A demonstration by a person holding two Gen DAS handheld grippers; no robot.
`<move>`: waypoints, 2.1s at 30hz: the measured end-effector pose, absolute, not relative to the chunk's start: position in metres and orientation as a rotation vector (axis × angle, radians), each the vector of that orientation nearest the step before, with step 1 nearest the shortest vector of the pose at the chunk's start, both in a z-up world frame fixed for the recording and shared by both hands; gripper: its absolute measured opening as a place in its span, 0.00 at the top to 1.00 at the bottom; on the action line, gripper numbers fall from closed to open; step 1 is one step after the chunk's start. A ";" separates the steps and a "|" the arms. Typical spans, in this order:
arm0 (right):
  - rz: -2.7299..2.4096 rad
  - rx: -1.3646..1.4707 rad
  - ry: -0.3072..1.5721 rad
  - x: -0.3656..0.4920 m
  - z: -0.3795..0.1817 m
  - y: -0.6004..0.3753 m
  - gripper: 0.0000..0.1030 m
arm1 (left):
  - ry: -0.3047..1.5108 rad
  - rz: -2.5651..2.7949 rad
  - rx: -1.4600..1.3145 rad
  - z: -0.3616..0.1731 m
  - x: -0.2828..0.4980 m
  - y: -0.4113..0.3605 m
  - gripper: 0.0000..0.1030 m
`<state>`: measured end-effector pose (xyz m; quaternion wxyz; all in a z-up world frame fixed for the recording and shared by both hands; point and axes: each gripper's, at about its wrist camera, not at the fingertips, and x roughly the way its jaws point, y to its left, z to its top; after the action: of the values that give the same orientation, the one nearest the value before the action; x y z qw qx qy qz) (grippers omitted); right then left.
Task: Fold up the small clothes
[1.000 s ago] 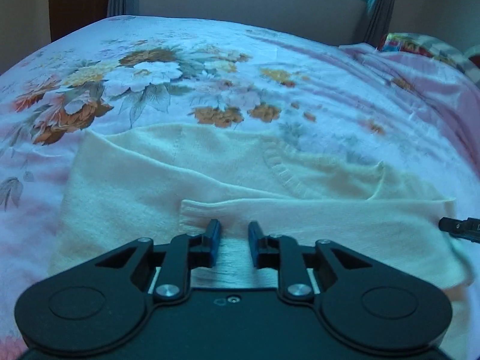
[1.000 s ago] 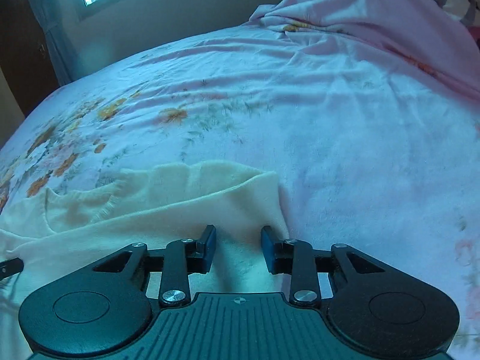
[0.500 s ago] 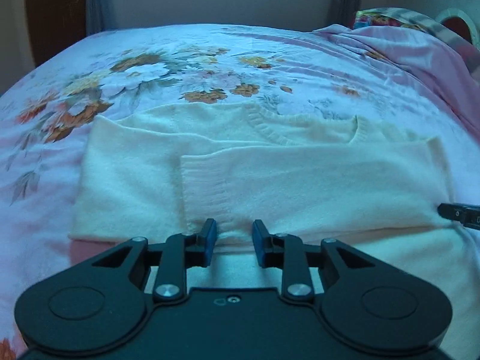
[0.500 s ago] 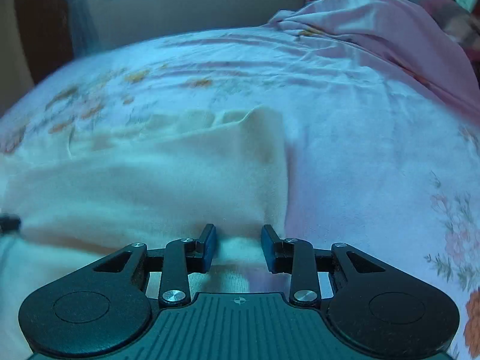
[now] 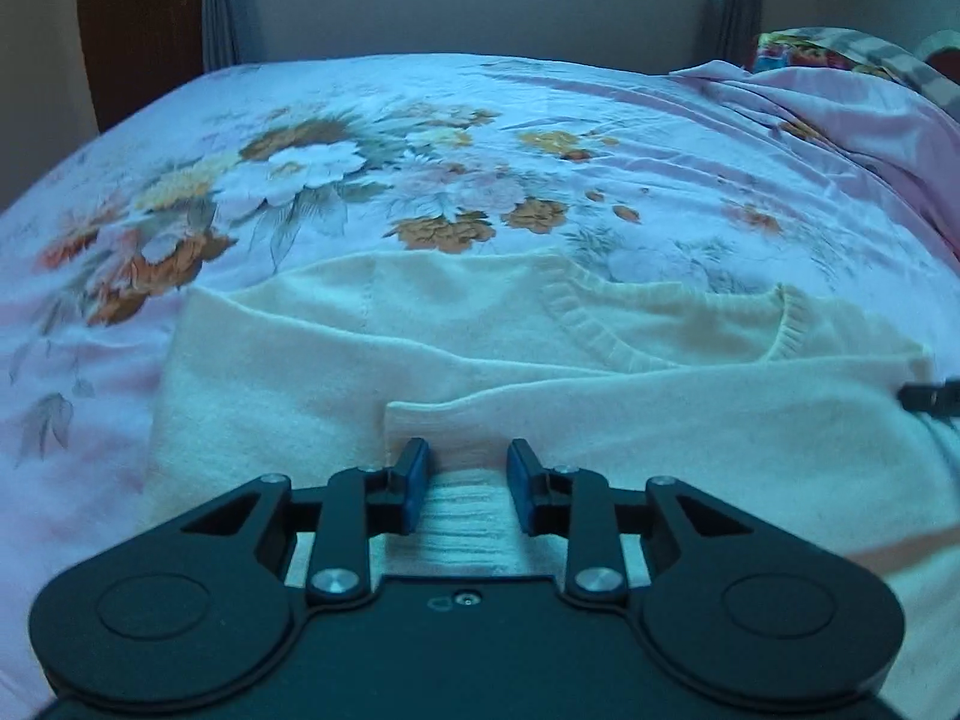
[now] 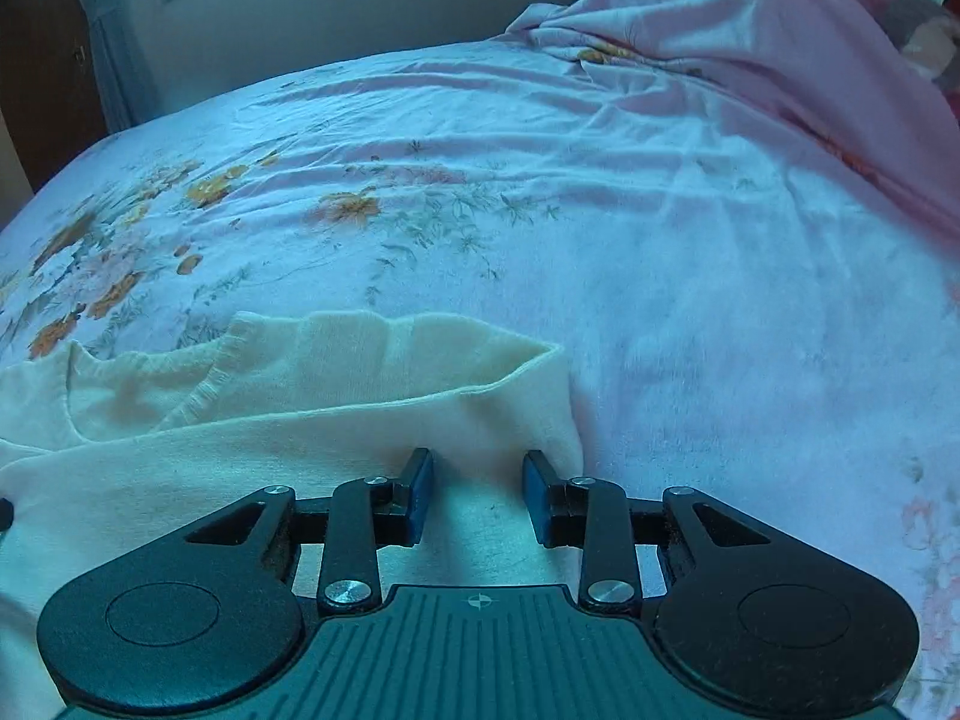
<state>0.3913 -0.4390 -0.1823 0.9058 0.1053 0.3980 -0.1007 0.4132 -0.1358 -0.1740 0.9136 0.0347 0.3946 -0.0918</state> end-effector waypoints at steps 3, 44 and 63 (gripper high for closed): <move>-0.170 0.236 0.778 0.365 -0.168 -0.430 0.69 | 0.807 -0.208 0.076 -0.170 0.392 -0.129 0.74; -0.036 0.318 0.910 -0.010 -0.169 -0.337 0.68 | 0.979 -0.209 -0.017 -0.160 0.093 0.033 0.62; 0.064 0.604 0.969 -0.036 -0.179 -0.356 0.94 | 1.019 -0.367 -0.269 -0.155 0.087 0.033 0.95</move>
<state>-0.0361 -0.3558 -0.1786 0.8409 0.2860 0.4584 0.0304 0.0871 0.0331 -0.1554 0.8484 -0.1276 0.4833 -0.1742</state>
